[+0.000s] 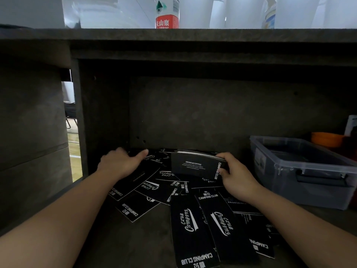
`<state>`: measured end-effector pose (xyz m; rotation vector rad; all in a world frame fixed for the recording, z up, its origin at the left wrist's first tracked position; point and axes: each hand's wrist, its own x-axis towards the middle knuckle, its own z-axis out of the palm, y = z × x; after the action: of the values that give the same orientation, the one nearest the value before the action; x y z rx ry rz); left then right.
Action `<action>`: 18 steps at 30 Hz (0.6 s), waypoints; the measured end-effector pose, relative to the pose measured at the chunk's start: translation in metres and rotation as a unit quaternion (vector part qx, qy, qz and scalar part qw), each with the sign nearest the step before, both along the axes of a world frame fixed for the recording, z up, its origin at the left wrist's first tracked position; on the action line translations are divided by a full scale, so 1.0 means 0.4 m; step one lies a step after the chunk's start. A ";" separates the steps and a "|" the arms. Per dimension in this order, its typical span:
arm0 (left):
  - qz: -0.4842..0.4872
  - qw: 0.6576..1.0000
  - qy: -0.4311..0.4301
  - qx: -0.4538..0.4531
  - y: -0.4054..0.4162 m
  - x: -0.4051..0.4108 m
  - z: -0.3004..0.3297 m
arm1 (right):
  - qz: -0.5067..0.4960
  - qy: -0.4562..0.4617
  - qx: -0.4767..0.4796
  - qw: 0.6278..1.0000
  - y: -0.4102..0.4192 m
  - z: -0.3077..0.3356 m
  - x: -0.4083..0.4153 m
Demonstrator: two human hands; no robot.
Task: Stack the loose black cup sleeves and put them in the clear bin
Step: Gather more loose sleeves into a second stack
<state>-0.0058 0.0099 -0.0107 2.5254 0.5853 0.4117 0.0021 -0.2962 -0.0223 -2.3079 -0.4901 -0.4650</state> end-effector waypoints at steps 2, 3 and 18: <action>-0.016 0.995 0.090 0.027 -0.007 -0.004 -0.004 | 0.005 0.011 0.016 1.000 0.001 0.002 -0.002; -0.034 0.992 0.117 0.046 -0.015 -0.006 -0.003 | 0.004 0.012 0.025 1.000 0.002 0.003 -0.003; -0.025 0.912 -0.329 -0.244 -0.017 -0.005 0.014 | -0.002 0.003 -0.009 1.000 -0.001 -0.003 0.001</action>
<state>-0.0076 0.0033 -0.0053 1.7672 0.3013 0.9174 0.0025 -0.2966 -0.0234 -2.3281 -0.4886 -0.4564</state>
